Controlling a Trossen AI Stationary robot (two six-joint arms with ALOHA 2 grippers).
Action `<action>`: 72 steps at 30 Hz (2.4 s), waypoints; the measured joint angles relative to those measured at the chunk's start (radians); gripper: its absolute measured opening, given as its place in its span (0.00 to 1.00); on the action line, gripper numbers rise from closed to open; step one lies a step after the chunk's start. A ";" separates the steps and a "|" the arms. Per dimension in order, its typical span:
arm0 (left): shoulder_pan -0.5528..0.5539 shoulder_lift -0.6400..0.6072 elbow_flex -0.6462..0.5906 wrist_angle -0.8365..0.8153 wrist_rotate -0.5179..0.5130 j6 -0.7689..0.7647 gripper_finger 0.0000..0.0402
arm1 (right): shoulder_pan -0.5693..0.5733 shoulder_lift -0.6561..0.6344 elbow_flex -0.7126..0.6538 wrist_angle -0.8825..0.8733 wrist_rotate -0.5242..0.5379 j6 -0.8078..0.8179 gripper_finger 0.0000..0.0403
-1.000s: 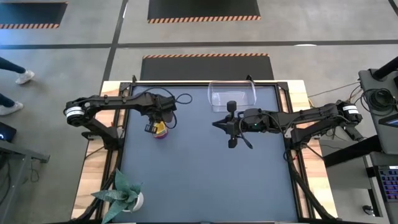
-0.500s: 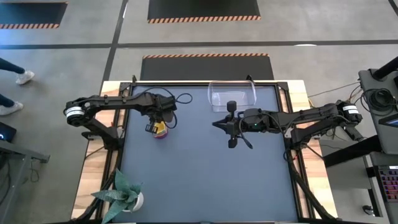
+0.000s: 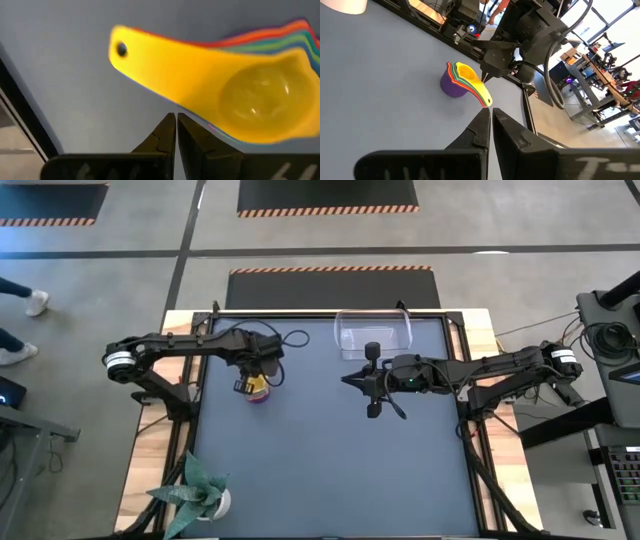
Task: Nest measuring cups in basket
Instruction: Stack the yellow measuring cup on top of the blue measuring cup
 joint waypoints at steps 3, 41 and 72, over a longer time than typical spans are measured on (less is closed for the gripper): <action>0.000 0.000 0.000 -0.029 0.000 -0.021 0.00 | 0.000 0.000 0.000 0.000 0.000 0.000 0.02; -0.057 0.152 0.141 0.234 0.196 -0.810 0.00 | 0.000 0.000 0.000 0.000 0.000 0.001 0.02; -0.048 0.185 0.140 0.111 -0.022 -0.811 0.00 | 0.000 0.000 0.000 0.000 0.000 0.001 0.02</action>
